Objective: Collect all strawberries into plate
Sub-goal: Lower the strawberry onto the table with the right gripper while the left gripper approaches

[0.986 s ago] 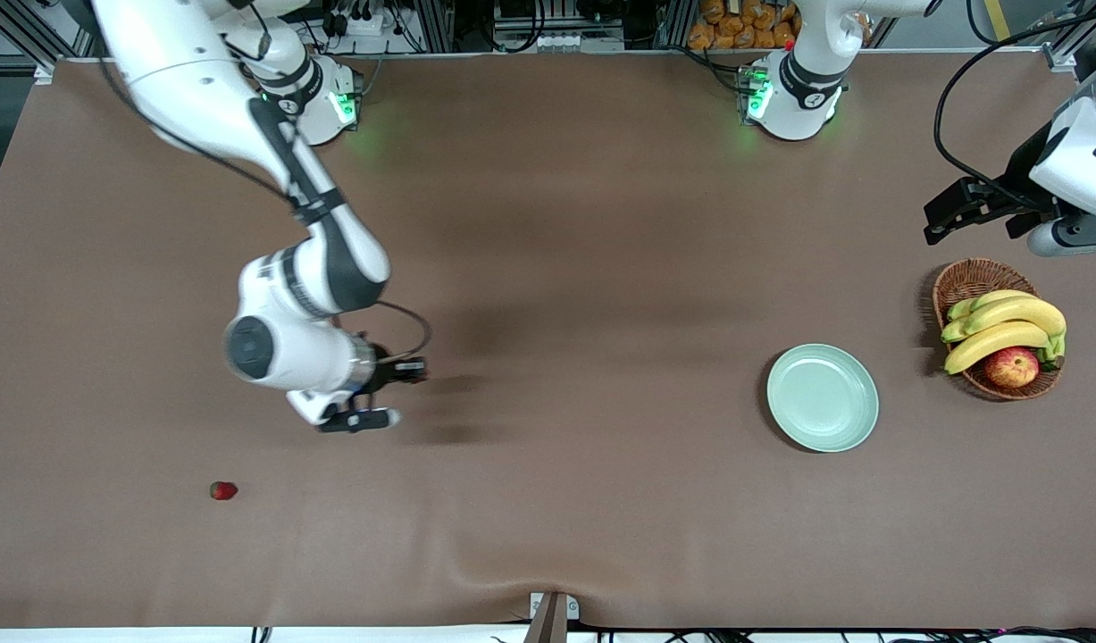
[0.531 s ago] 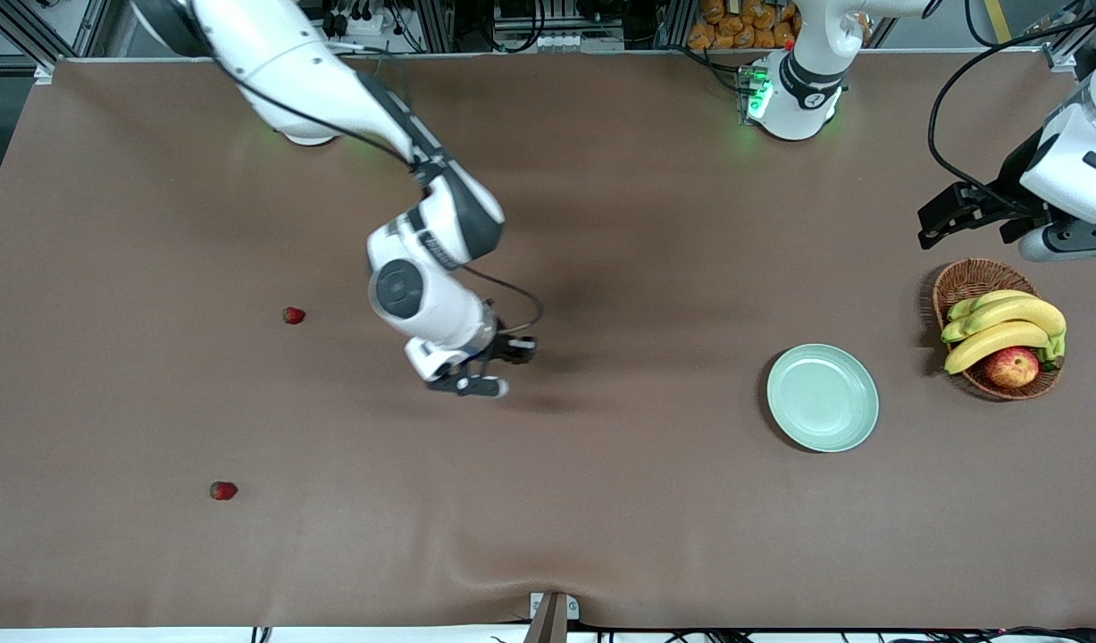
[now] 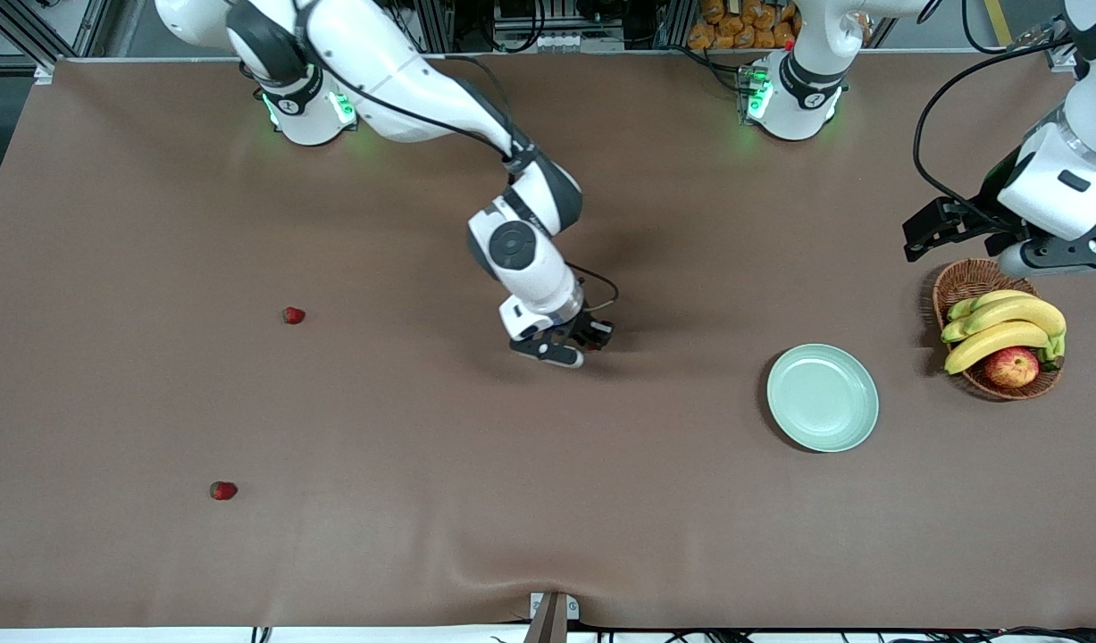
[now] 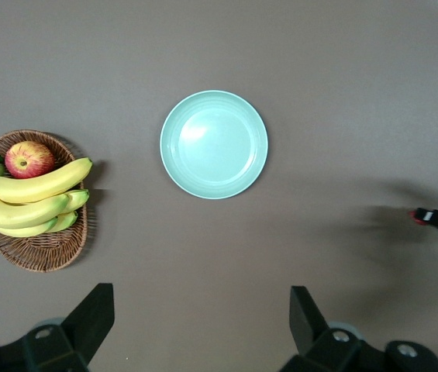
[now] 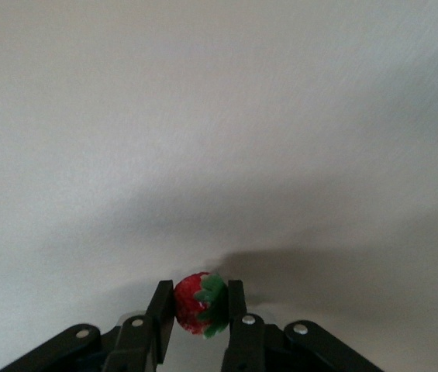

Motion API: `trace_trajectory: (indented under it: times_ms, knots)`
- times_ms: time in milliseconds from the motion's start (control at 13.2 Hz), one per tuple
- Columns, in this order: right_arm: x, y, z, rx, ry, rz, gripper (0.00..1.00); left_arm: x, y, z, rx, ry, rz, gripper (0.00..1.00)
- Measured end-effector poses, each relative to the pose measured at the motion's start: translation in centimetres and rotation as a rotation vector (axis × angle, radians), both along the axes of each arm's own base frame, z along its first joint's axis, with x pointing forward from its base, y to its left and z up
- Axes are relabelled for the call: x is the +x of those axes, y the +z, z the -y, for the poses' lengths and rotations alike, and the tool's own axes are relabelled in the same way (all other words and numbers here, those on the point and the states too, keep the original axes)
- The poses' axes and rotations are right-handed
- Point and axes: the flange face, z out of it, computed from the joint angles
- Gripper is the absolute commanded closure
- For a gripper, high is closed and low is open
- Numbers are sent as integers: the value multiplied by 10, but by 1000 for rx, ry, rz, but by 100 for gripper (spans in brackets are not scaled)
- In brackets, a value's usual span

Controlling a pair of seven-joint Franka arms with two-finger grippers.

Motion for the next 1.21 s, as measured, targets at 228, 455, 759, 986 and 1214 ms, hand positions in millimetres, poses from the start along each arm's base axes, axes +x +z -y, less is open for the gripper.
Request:
trace_trajectory:
  times_ms: [228, 455, 759, 986, 1214]
  knots:
    - [2, 6, -14, 26, -43, 1, 76, 2, -4, 5, 1, 0, -5, 0]
    - [1, 5, -16, 27, -57, -7, 9, 3, -7, 12, 0, -1, -1, 0]
    - [-1, 3, -18, 27, -59, -9, 0, 8, -12, 14, 0, -3, 3, 0]
    - [8, 11, -15, 31, -68, 12, 0, 10, -15, 18, 0, -9, 6, 0]
    - [42, 45, 7, 16, -98, 76, 0, 12, -21, 27, 0, 11, 3, 0]
